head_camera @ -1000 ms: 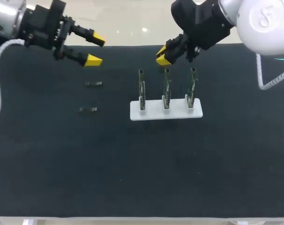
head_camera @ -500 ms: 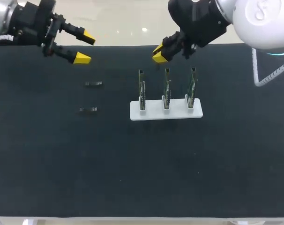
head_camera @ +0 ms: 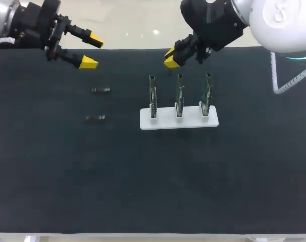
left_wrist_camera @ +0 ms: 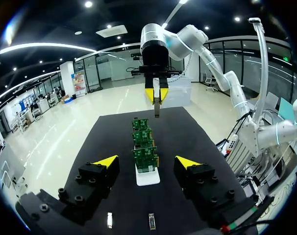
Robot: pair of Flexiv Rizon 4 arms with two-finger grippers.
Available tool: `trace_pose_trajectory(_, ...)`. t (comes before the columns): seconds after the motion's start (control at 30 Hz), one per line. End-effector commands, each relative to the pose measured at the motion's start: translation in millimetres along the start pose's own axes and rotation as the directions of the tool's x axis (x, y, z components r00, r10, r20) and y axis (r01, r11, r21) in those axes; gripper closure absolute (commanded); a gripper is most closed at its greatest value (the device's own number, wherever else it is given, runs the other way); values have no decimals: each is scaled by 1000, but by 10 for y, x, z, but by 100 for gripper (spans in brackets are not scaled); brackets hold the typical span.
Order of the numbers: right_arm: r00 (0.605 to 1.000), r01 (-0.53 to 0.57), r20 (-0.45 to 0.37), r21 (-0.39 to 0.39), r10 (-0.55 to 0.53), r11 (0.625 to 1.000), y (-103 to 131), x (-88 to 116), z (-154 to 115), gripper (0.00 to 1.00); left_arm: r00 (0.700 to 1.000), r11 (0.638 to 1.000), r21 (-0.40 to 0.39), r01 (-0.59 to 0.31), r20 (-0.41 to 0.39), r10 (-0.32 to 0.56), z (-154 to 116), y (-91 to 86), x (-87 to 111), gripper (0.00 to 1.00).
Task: Pick up the optical module with the left hand, and insert it into the network port with the right hand.
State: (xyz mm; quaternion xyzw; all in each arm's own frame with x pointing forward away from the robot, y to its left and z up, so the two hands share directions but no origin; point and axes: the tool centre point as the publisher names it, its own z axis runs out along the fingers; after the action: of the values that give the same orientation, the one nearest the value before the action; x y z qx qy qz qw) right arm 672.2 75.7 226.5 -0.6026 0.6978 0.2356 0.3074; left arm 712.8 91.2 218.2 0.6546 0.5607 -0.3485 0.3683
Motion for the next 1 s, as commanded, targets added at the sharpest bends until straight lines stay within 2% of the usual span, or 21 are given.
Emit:
trace_pose_trajectory(0.03,1000,-1,-1,1,1,1000,2,-4,0,100,1000,1000,3,1,-3,-1,0,11,-2,0)
trace_pose_trajectory(0.43,998,70,6,-67,-70,995,-397,69,146,100,1000,1000,3,1,-3,-1,0,11,-2,0)
trace_pose_trajectory(0.6,994,113,10,-98,-112,989,-522,34,174,100,1000,1000,3,1,-3,-1,0,11,-2,0)
trace_pose_trajectory(1.0,988,155,38,-113,-152,981,-639,-32,385,100,1000,1000,3,1,-3,-1,0,11,-2,0)
